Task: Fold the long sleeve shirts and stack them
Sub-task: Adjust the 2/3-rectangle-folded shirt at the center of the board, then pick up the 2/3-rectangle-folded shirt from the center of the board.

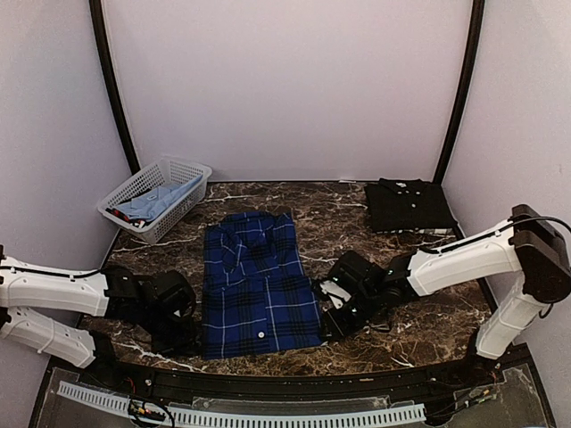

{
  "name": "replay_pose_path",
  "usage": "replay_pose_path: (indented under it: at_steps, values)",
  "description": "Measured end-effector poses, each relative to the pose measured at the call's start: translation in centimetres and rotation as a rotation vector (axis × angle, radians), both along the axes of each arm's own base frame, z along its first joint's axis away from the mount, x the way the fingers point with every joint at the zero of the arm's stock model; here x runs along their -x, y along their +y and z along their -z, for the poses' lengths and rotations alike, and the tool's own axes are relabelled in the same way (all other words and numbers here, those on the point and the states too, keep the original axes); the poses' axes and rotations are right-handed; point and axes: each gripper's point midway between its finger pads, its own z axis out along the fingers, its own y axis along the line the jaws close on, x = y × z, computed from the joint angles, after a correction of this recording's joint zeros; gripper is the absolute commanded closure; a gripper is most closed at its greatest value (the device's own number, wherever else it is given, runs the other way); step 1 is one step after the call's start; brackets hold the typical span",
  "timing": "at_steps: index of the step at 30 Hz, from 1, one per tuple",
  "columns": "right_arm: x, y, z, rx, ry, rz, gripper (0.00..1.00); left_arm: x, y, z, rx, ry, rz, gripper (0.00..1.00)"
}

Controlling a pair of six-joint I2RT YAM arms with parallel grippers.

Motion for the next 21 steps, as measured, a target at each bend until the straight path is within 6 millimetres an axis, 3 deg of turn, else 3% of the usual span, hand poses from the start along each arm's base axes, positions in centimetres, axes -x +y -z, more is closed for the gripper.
replay_pose_path:
  at_steps: [9, 21]
  values:
    - [1.3, -1.7, 0.0, 0.043, 0.046, 0.001, 0.64, 0.8, 1.1, -0.9, -0.005, 0.003, 0.001, 0.78]
    - [1.9, -0.4, 0.0, 0.033, 0.085, 0.003, 0.67, 0.0, -0.1, -1.4, 0.046, -0.034, 0.017, 0.76]
